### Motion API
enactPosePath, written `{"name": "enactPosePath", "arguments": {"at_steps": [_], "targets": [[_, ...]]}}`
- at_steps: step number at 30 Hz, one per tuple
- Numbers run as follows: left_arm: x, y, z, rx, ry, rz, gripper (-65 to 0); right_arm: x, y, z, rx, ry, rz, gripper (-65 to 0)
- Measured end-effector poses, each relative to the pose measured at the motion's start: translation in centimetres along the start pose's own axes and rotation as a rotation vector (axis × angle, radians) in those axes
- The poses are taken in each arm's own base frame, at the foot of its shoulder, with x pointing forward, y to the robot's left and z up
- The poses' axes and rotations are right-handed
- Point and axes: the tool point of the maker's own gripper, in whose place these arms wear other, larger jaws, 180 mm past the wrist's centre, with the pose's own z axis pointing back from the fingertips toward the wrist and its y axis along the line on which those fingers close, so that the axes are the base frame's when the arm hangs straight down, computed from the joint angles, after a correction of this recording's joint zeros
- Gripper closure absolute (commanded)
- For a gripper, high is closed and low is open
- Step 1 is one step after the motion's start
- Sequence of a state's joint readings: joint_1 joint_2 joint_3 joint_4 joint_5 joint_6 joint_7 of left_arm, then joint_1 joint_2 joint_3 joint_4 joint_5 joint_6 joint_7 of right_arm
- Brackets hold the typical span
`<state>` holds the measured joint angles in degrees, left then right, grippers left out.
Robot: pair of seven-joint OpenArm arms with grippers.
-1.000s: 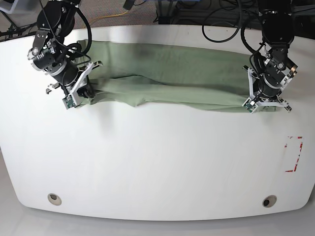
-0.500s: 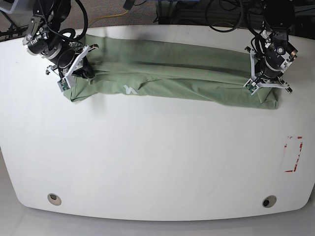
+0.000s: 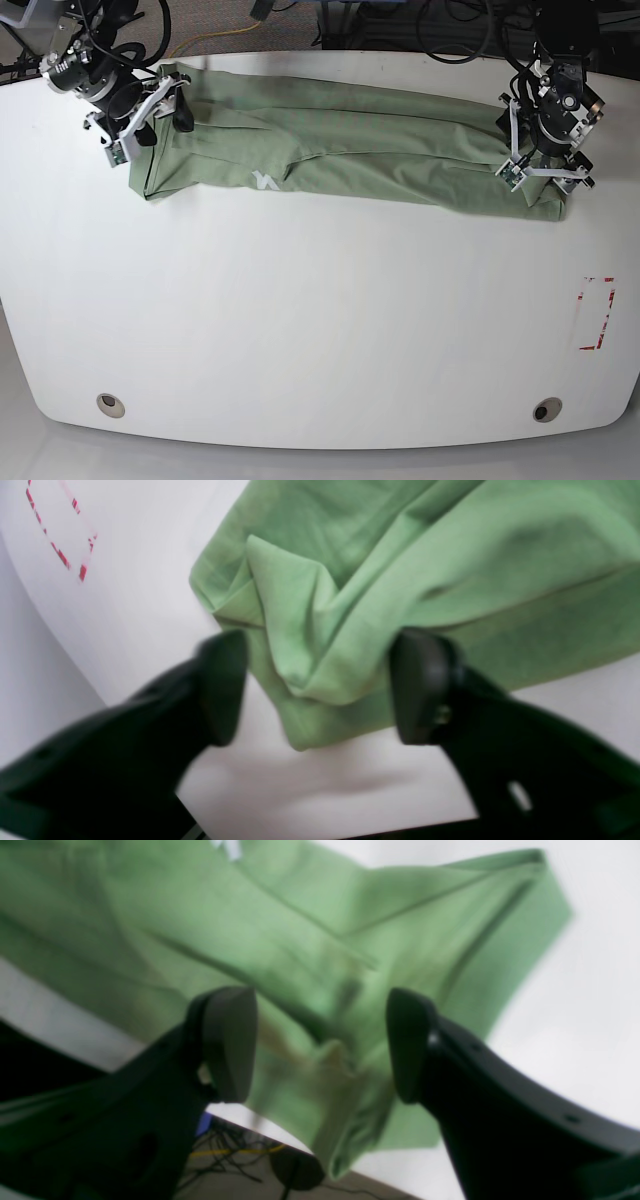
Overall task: Fold the T-shirt properly
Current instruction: 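Release the folded shirt and reposition both grippers at its ends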
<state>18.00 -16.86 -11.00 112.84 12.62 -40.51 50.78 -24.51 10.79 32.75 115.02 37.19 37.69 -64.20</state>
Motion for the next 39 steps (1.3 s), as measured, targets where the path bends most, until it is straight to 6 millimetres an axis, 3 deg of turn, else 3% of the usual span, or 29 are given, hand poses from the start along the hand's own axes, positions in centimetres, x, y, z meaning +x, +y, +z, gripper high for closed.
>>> {"name": "enactPosePath", "arguments": {"at_steps": [3, 7, 10, 16, 20, 24, 26, 30, 33, 39], "targets": [[0.2, 0.5, 0.2, 0.012, -0.011, 0.016, -46.9, 0.9, 0.0, 0.5, 0.024, -0.058, -0.043, -39.3], [1.7, 2.6, 0.8, 0.046, -0.079, 0.07, -46.8, 3.0, 1.1, 0.5, 0.089, -0.143, -0.059, -39.3], [2.7, 3.3, 1.3, 0.031, -0.156, 0.144, -42.9, 4.1, 1.7, 0.0, 0.106, -0.169, -0.052, -39.3], [3.8, 5.0, 2.2, 0.01, -0.249, 0.262, -39.2, 4.5, 2.9, -1.9, 0.127, -0.156, -0.044, -39.2], [4.1, 6.3, 3.1, -0.015, -0.306, 0.363, -39.0, 2.9, 2.8, -3.0, 0.094, -0.08, -0.039, -39.2], [3.2, 8.3, 3.1, 0.017, -0.305, 0.427, -39.0, 2.7, 3.3, -3.9, 0.073, -0.047, -0.013, -39.2], [2.8, 8.2, 1.9, -0.01, -0.295, 0.461, -38.5, 2.6, 3.0, -4.1, 0.047, -0.033, 0.004, -36.9], [0.6, 6.3, -1.0, -0.095, -0.207, 0.527, -38.3, 2.1, 3.0, -4.4, 0.033, -0.001, 0.027, -24.6], [0.4, 4.9, -2.6, -0.162, -0.183, 0.542, -38.3, 2.1, 2.9, -4.4, 0.029, -0.002, 0.025, -18.5], [-1.6, 2.8, -4.3, -0.227, -0.119, 0.59, -38.3, -0.4, 1.9, -5.9, 0.039, 0.075, -0.042, -15.4]]}}
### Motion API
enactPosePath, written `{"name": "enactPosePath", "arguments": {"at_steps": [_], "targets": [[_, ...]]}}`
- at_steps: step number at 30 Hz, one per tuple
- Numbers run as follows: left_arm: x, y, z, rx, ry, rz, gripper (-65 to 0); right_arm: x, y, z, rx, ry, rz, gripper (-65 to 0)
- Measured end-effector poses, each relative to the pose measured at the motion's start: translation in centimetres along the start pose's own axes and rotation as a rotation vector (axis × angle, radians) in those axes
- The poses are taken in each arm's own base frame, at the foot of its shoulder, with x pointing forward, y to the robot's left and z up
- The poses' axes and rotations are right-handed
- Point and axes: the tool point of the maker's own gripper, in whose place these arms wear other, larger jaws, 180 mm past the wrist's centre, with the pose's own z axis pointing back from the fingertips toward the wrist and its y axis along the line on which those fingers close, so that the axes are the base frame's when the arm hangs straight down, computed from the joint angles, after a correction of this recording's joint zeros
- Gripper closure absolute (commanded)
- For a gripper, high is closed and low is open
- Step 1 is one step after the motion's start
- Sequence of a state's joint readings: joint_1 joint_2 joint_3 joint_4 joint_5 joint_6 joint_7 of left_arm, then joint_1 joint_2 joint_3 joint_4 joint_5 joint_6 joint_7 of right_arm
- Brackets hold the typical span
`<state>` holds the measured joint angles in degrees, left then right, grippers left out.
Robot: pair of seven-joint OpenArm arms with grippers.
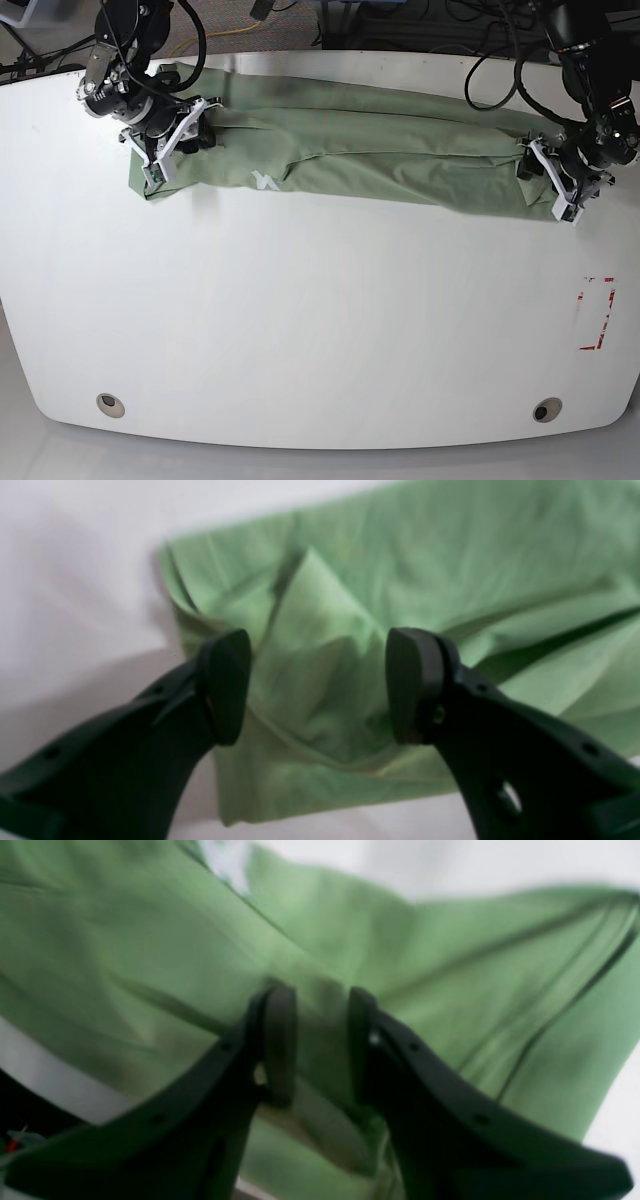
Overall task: Fold the T-shirt properly
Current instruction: 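Release the folded shirt and reposition both grippers at its ends, then grasp the folded shirt end with the left gripper and push it toward the right gripper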
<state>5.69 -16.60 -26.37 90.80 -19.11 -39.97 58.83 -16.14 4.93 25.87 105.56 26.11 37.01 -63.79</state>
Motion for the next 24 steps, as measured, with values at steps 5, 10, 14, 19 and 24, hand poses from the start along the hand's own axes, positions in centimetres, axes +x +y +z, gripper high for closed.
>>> {"name": "enactPosePath", "arguments": {"at_steps": [5, 10, 14, 19, 24], "targets": [[-2.2, 0.2, -0.3, 0.021, 0.068, -0.005, -38.3, 0.5, -1.4, -1.2, 0.02, -0.031, -0.039, -15.4], [-3.1, 1.0, -0.4, 0.082, 0.124, -0.036, -38.3, 2.4, -4.3, -3.0, -0.043, -0.03, -0.035, -15.7], [-2.9, 0.6, -0.5, 0.085, 0.117, -0.041, -38.5, 5.0, -5.6, -4.6, -0.061, -0.056, -0.025, -15.9], [-2.9, 0.5, -0.5, 0.083, 0.114, -0.037, -38.9, 7.3, -6.9, -5.9, -0.085, -0.061, -0.013, -15.9], [-2.3, 2.0, 1.9, 0.123, 0.024, 0.095, -39.0, 8.7, -7.8, -6.3, -0.114, -0.034, 0.038, -15.9]]}}
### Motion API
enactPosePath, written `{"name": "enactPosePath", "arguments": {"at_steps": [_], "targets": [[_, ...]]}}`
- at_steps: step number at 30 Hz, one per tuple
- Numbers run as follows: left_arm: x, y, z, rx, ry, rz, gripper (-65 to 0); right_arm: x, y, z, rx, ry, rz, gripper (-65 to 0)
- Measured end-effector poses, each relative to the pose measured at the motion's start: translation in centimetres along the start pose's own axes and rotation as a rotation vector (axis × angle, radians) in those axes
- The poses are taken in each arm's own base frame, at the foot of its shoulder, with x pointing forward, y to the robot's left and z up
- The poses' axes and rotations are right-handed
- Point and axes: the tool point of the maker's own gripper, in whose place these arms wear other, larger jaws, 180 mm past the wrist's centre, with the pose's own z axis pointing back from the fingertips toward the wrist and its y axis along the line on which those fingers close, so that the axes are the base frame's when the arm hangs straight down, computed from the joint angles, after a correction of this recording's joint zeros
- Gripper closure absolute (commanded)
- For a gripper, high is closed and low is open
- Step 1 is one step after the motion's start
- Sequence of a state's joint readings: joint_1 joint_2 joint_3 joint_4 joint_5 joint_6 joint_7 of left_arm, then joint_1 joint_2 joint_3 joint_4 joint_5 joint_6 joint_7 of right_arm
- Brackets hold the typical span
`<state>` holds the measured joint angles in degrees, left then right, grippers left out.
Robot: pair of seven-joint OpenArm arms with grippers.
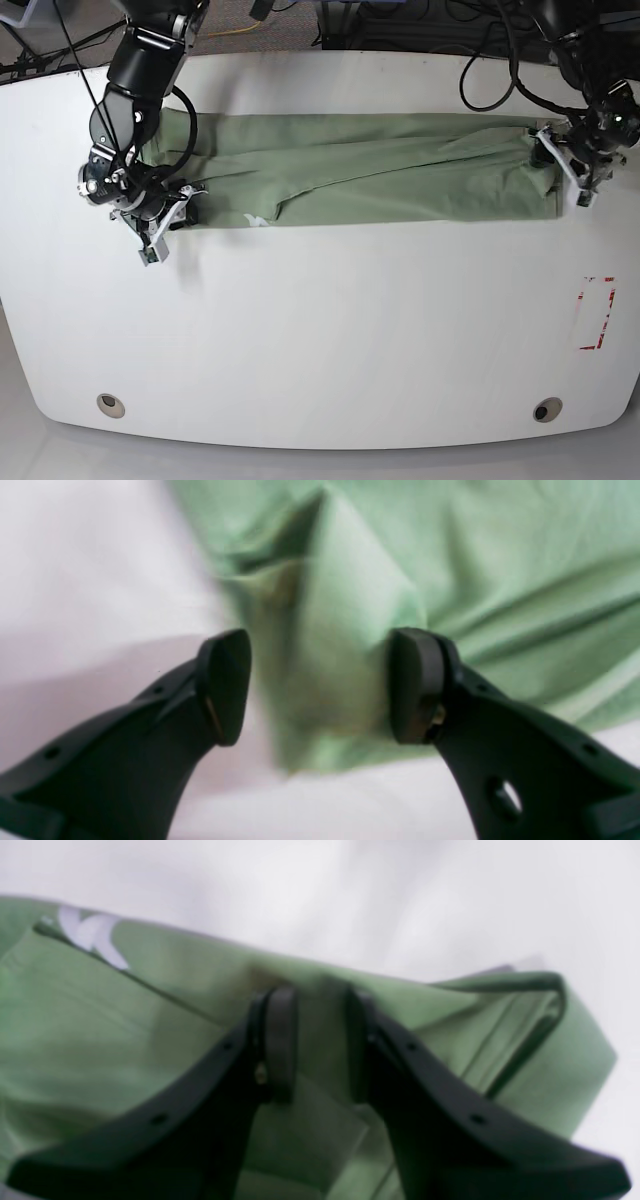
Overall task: Fold the T-shirt properly
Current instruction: 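Grasp the folded shirt end with the left gripper and push it toward the right gripper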
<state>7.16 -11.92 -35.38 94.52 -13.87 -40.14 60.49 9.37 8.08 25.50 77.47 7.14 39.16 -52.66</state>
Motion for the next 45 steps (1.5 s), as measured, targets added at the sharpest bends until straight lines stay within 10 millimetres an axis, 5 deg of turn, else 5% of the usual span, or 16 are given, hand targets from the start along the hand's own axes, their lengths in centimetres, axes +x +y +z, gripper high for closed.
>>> {"name": "enactPosePath", "arguments": {"at_steps": [3, 7, 12, 22, 36, 38, 43, 45], "targets": [[0.2, 2.7, 2.5, 0.074, -0.035, 0.082, -40.4, 0.2, -0.3, 0.0, -0.011, 0.015, 0.02, -15.9], [1.9, 3.1, 4.3, 0.063, -0.127, 0.145, -50.7, 0.5, -0.3, 0.0, -0.01, 0.01, 0.021, -15.9], [1.7, 4.0, 5.4, 0.058, -0.181, 0.216, -52.9, 0.2, -0.5, 0.1, -0.016, 0.015, 0.021, -15.7], [-1.6, 2.3, 1.0, -0.086, -0.096, 0.376, -52.9, -0.2, -0.1, 0.0, -0.006, 0.014, 0.015, -15.4], [-0.5, 1.2, -1.7, -0.189, -0.117, 0.449, -52.1, 0.0, 0.0, 0.1, -0.006, 0.011, 0.016, -15.4], [-0.5, 0.8, -1.8, -0.198, -0.109, 0.435, -44.2, 0.1, -0.1, 0.2, -0.012, 0.01, 0.022, -15.4], [-1.4, 0.2, -2.0, -0.21, -0.082, 0.432, -4.0, 0.7, -0.3, 0.6, -0.024, -0.007, 0.034, -15.4], [-1.7, 0.1, -2.1, -0.209, -0.068, 0.43, 0.0, 0.7, -0.3, 0.6, -0.024, -0.006, 0.035, -15.4]]}}
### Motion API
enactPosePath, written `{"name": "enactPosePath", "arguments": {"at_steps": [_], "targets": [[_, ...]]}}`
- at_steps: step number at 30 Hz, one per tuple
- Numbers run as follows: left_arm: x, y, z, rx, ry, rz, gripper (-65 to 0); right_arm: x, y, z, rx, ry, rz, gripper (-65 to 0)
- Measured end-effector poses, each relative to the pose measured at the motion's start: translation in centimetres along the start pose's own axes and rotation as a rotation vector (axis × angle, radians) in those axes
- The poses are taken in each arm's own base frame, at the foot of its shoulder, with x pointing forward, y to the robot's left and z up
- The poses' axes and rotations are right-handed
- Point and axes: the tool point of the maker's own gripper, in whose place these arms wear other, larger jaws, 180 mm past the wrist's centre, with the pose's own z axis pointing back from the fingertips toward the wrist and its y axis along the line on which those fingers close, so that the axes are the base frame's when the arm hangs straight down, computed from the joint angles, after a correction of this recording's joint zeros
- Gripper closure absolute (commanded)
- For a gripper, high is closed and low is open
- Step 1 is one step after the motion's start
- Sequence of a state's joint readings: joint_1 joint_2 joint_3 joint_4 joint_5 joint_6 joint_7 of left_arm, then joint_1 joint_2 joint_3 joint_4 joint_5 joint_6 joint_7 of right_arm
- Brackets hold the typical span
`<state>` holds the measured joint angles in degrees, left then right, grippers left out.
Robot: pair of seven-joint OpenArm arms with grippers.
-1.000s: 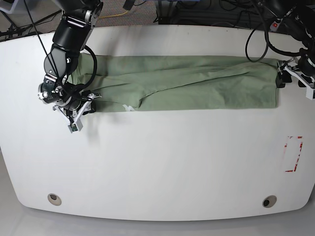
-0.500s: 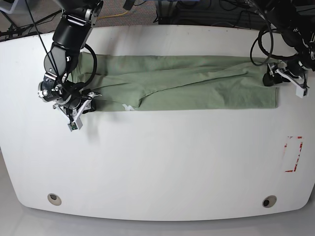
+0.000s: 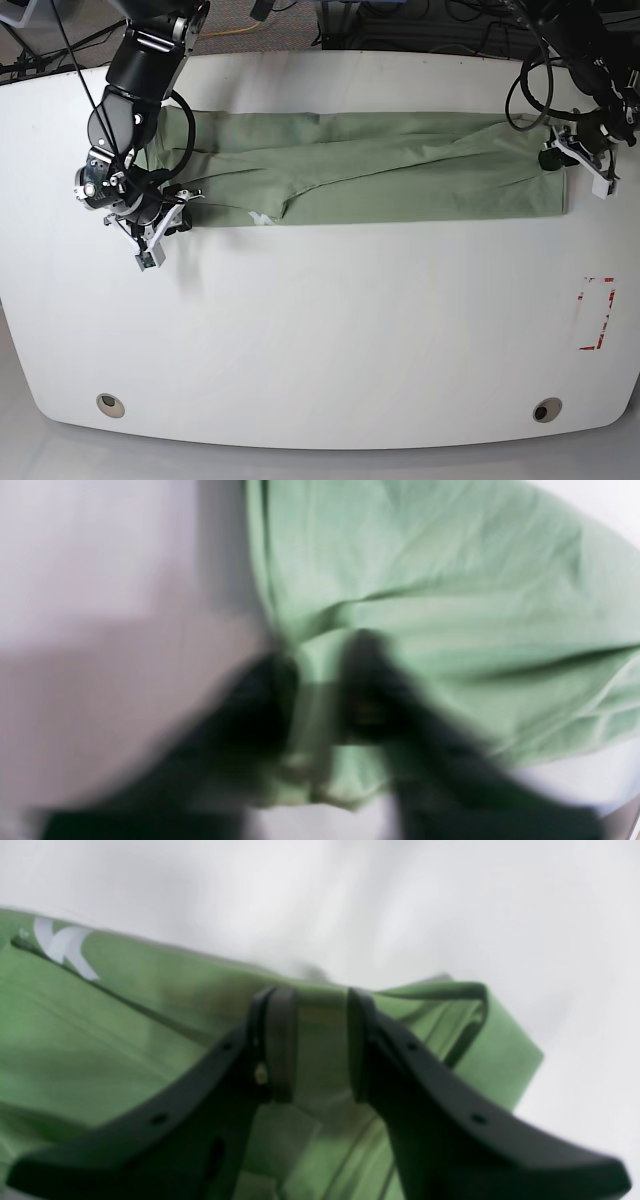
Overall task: Fold the T-shirt properly
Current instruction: 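Grasp the folded shirt end with the left gripper and push it toward the right gripper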
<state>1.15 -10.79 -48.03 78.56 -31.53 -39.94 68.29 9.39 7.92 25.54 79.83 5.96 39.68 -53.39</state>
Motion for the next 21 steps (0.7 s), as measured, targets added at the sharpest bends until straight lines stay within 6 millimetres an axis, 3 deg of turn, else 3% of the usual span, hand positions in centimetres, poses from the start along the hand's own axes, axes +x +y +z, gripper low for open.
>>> {"name": "enactPosePath", "arguments": {"at_steps": [5, 11, 15, 21], "targets": [[0.2, -1.7, -0.7, -0.025, 0.029, -0.067, 0.0, 0.1, 0.1, 0.0, 0.001, -0.002, 0.0, -15.4], [1.2, -3.4, 1.1, 0.026, 0.025, -0.224, 0.0, 0.0, 0.1, 0.0, 0.0, 0.001, 0.0, -15.4], [3.5, -8.4, 2.3, -0.009, -0.063, -0.386, 0.0, 0.0, 0.1, 0.0, 0.0, 0.002, 0.001, -15.4], [3.5, -18.3, 2.2, -0.182, -0.107, -0.616, 0.0, 0.0, 0.0, 0.1, -0.003, 0.004, 0.003, -15.4]]}}
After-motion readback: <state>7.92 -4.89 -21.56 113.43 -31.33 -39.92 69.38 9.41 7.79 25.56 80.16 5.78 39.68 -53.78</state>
